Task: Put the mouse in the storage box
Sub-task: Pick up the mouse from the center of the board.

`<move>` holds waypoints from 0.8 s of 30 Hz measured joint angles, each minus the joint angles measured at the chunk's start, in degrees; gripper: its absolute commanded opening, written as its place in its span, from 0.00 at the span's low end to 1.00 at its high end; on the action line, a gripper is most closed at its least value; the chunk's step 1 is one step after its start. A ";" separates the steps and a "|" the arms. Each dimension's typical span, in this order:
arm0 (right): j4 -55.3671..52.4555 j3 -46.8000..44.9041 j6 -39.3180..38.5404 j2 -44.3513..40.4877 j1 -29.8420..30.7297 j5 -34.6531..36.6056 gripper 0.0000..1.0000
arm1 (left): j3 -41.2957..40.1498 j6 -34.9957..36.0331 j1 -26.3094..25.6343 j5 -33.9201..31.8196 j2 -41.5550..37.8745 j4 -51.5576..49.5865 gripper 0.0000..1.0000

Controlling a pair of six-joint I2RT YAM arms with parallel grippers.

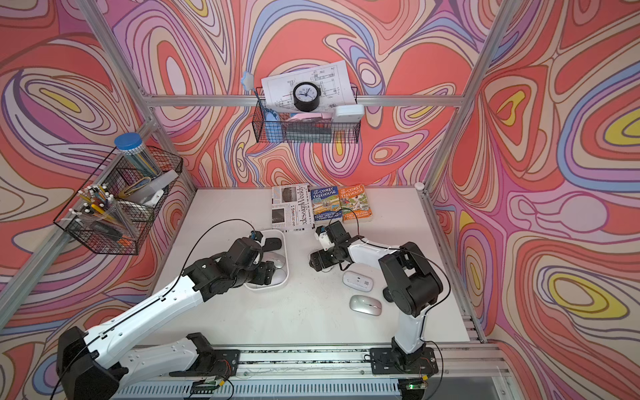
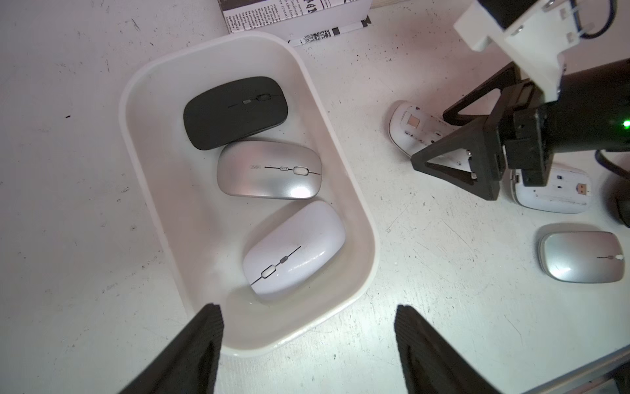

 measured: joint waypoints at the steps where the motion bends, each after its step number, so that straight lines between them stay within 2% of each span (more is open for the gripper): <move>1: -0.17 0.00 0.52 -0.07 0.37 1.03 0.90 | -0.02 0.00 0.00 0.00 0.00 0.00 0.77; 12: -3.30 0.17 5.64 -0.07 6.05 14.86 0.83 | -0.02 -0.04 0.00 -0.02 0.00 0.00 0.78; 19: -5.95 0.57 6.75 0.00 8.55 19.06 0.61 | -0.02 -0.44 0.00 -0.02 0.00 0.00 0.78; 24: -6.56 0.90 6.88 0.11 8.72 19.61 0.55 | -0.02 -0.48 0.00 -0.02 0.00 0.00 0.78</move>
